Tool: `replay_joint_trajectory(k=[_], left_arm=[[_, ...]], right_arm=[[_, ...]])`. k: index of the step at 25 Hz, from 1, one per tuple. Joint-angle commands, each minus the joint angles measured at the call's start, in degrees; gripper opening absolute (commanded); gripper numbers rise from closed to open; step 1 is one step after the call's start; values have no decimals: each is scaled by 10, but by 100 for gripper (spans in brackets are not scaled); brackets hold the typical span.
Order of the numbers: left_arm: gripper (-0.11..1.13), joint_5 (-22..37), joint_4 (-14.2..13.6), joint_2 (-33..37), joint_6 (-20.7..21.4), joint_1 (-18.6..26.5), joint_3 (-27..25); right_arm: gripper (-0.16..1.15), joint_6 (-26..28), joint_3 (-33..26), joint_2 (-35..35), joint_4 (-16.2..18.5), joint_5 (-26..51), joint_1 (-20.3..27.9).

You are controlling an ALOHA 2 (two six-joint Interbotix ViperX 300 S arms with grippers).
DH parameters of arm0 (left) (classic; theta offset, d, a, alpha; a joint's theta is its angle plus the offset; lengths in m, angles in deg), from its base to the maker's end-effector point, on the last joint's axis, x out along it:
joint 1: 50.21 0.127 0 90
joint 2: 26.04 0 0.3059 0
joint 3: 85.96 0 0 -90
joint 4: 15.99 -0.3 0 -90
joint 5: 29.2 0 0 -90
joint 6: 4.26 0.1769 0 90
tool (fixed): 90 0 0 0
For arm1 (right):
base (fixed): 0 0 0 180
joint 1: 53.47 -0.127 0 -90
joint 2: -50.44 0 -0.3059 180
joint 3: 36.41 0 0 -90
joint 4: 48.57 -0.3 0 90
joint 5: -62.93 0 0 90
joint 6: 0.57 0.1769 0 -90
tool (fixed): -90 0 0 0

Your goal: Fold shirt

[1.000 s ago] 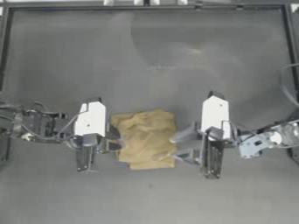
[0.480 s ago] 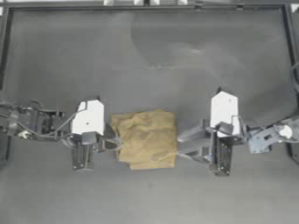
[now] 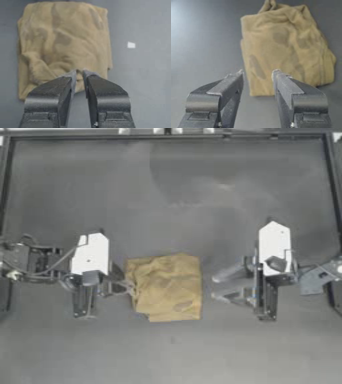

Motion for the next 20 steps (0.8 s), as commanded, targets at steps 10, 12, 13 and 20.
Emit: replay_joint_trajectory(k=[10,12,13,20], left_arm=[[61,36,-8,69,0,12,-3],[61,32,-7,83,-4,18,-18],[61,28,-7,92,-6,19,-26],[61,1,-6,186,-24,21,-84]], right_arm=[[77,-18,18,57,0,-29,28],[77,-25,25,70,-2,-29,33],[77,-28,27,78,-2,-29,34],[77,-32,39,100,-1,-41,40]])
